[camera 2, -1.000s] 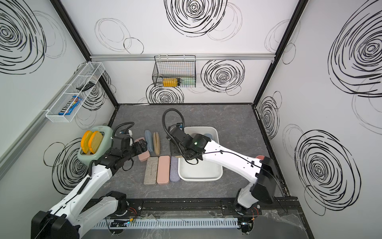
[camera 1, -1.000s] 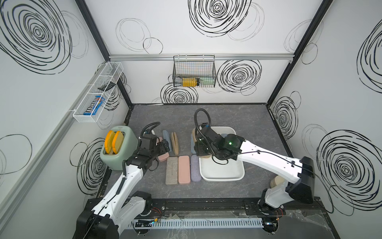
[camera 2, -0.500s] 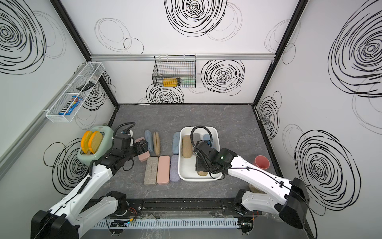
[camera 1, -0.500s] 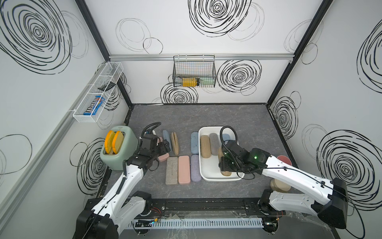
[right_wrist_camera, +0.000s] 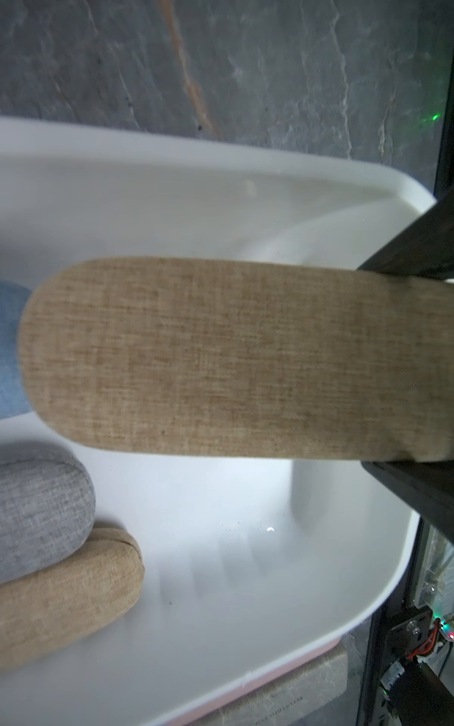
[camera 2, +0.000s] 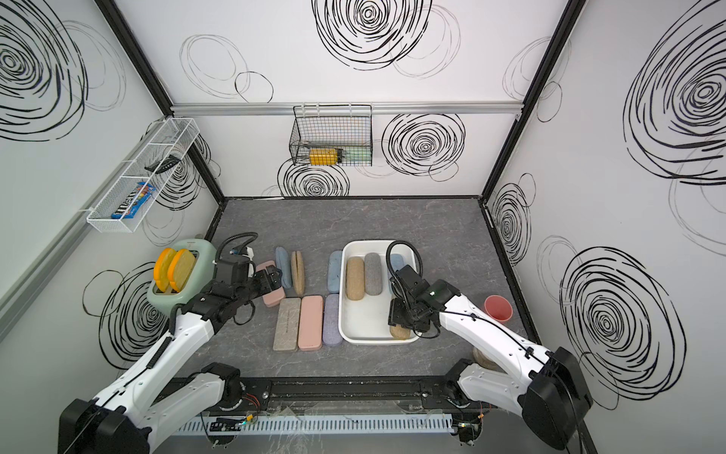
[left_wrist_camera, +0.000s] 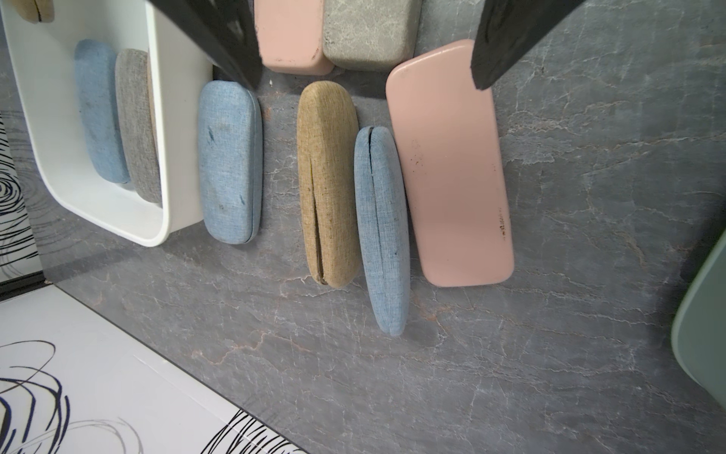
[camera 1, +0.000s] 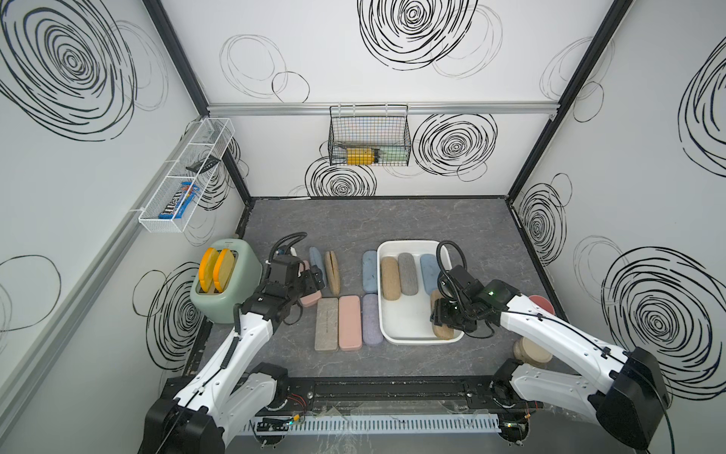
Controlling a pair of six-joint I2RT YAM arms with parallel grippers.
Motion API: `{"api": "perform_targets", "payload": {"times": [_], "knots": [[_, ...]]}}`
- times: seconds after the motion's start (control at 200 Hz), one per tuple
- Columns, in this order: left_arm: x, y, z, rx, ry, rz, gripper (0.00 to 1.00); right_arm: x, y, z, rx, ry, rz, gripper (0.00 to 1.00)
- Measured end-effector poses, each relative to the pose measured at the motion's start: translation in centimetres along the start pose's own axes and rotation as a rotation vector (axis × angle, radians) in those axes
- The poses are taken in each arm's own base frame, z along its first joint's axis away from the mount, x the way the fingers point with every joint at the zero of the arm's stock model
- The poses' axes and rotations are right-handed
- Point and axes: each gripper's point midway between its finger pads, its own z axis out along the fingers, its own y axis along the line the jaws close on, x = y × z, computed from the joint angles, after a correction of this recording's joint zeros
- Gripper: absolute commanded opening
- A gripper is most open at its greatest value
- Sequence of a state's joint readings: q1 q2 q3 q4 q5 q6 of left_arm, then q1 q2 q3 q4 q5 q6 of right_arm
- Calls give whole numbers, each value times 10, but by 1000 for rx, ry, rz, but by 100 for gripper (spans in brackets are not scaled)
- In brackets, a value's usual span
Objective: Put the glasses cases into the storage boxes
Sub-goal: Place the glasses case in the storage box.
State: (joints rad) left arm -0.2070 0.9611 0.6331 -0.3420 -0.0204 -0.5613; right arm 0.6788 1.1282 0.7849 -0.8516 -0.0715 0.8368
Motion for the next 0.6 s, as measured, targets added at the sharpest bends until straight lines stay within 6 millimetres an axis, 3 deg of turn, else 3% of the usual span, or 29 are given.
{"api": "perform_targets", "payload": {"times": [0.6], "knots": [[3, -4, 0, 7, 5, 12, 88, -9, -8, 31, 52, 56, -42, 56]]}}
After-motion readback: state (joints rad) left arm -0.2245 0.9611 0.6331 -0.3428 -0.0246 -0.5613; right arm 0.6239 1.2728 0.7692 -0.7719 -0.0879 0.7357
